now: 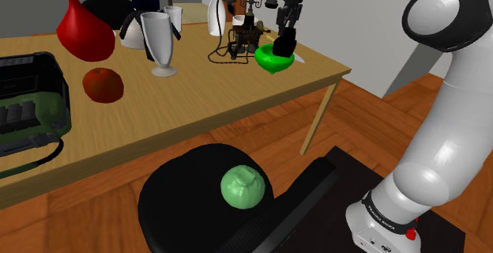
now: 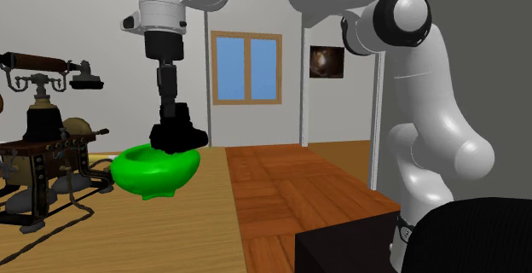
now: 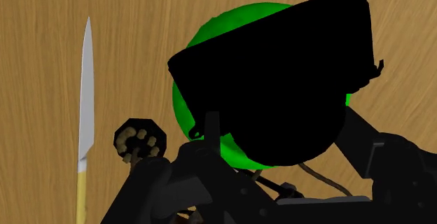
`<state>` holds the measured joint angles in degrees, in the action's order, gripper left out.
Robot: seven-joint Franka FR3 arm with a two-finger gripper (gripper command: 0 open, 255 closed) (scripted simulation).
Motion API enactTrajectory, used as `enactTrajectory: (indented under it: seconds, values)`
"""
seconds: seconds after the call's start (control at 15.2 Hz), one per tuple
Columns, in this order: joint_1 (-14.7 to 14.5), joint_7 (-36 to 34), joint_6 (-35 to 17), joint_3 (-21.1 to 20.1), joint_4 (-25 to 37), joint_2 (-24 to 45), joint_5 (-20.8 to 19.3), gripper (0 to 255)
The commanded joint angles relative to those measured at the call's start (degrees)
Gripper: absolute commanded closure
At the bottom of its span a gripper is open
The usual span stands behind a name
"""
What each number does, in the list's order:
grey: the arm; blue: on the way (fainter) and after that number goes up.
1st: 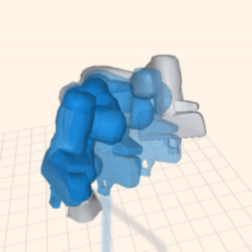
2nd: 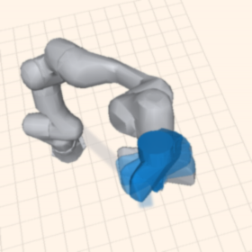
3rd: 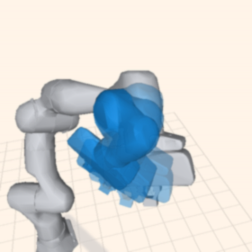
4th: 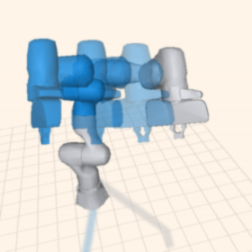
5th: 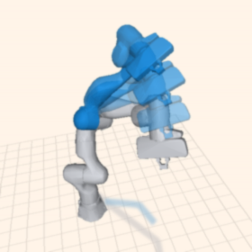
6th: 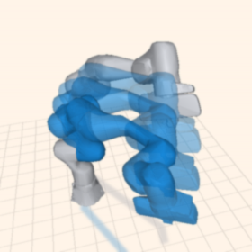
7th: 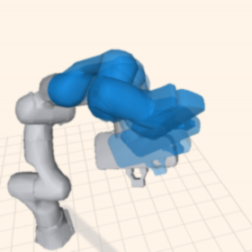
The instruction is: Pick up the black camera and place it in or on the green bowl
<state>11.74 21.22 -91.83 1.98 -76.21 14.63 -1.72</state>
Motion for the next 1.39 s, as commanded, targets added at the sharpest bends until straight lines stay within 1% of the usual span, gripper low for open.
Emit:
enactTrajectory:
  seconds: [0.0, 0.46, 0.99, 1.06, 1.25, 1.32]
  values:
    - [0.0, 0.0, -1.5, 0.0, -1.8, -0.2, 0.0, 255]
    - [0.0, -0.2, -7.5, 0.0, -8.9, -1.2, -0.1, 255]
    - [-0.1, -0.2, -7.5, 0.1, -8.9, -1.2, -0.1, 255]
    - [-0.1, -0.2, -7.2, 0.1, -8.6, -1.3, 0.0, 0]
    - [0.5, 0.7, -7.5, 0.4, -10.2, -2.6, 0.0, 0]
    - [0.3, 0.3, -7.8, 0.3, -10.7, -2.8, -0.1, 0]
